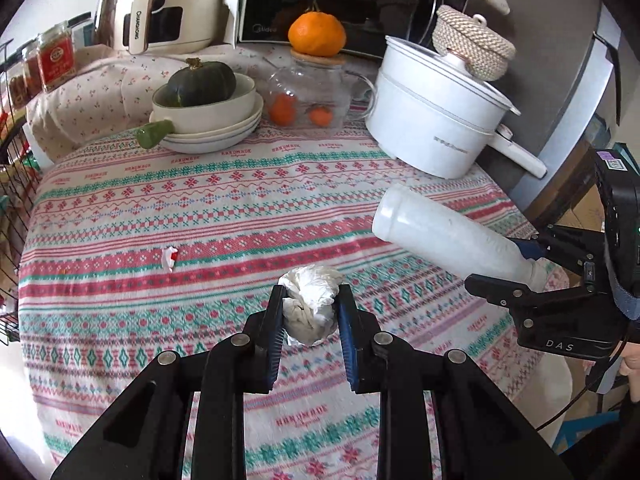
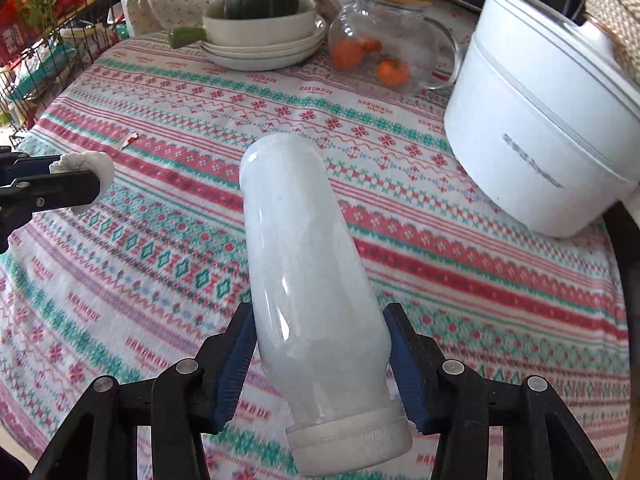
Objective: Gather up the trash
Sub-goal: 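Carry tissue and milk bottle over the white bin and open both grippers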
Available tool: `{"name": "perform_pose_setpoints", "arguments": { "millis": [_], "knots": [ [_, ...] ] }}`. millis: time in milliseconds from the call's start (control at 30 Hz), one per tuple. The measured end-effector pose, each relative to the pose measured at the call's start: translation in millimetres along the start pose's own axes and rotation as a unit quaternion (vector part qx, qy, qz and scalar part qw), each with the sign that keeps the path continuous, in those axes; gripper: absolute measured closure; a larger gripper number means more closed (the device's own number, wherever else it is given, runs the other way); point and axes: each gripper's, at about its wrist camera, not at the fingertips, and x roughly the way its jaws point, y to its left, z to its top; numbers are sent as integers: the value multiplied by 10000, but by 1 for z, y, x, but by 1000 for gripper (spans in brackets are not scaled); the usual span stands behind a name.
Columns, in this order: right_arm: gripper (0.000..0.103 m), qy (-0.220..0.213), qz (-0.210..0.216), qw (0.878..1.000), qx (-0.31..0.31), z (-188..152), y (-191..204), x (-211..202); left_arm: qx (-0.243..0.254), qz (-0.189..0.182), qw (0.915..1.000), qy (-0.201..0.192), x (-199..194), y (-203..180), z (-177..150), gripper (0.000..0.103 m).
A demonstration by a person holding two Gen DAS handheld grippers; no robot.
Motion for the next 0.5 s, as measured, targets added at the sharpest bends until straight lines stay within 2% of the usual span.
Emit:
{"name": "perform_pose_setpoints", "arguments": {
  "millis": [200, 333, 500],
  "knots": [
    [47, -249, 49, 9988, 408, -50, 3, -54, 164, -102, 9998, -5, -33, -41, -39, 76],
    [47, -302, -17, 9963, 808, -90, -2, -80, 160, -300, 9994, 38, -46, -67, -62, 76],
    [47, -496, -22, 9837, 1729, -156, -28, -116, 339, -545, 9979, 63, -53, -106, -90, 76]
  ]
}}
